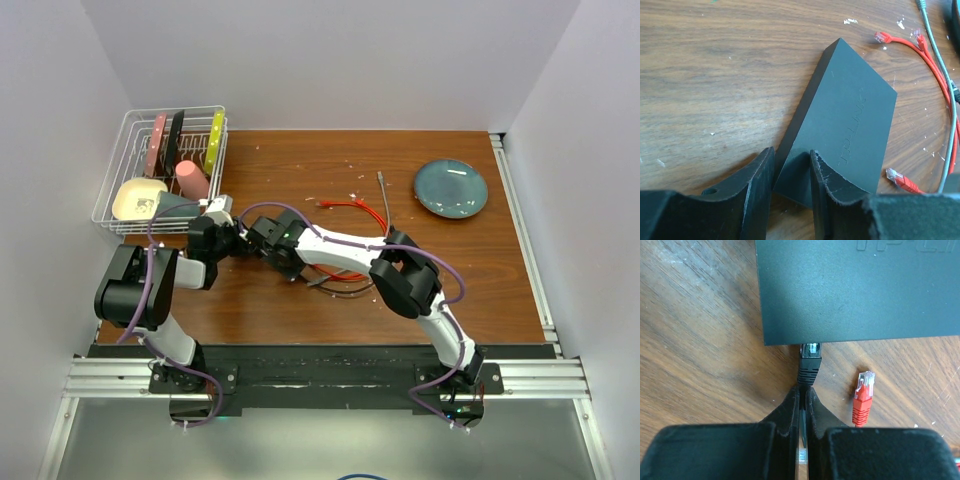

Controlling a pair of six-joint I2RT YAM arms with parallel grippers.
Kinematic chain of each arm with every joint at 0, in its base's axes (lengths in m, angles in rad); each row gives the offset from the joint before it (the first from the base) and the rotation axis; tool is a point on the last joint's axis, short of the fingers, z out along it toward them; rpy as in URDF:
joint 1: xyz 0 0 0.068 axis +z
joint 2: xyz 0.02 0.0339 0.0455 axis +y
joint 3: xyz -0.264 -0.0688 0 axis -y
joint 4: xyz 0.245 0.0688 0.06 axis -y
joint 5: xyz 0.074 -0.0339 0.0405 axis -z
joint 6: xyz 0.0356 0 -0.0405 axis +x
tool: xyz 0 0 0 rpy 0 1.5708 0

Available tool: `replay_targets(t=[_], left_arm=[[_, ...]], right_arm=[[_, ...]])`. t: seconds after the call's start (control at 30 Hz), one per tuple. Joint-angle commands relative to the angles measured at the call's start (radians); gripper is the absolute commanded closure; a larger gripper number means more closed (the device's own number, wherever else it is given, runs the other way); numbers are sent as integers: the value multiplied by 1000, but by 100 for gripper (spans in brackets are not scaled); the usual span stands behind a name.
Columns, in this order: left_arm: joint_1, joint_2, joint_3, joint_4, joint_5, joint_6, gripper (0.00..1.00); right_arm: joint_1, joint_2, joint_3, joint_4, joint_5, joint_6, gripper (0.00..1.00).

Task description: Insert the plug into the switch port

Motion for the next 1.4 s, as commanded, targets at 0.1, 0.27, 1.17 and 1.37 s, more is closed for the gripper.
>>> replay_targets(t=[0.1, 0.27, 1.17, 1.37], left_arm=[[-120, 37, -22, -68, 276, -53, 83], [-123, 58, -20, -59, 288, -59, 87], [-127, 46, -16, -111, 236, -45, 93], [-105, 42, -16, -133, 210, -56, 90]], right_arm=[[8, 117, 91, 369, -101, -14, 100], [7, 119, 99, 399, -87, -15, 100], [7, 24, -167, 403, -127, 101, 100], [5, -21, -234, 359, -139, 121, 100]])
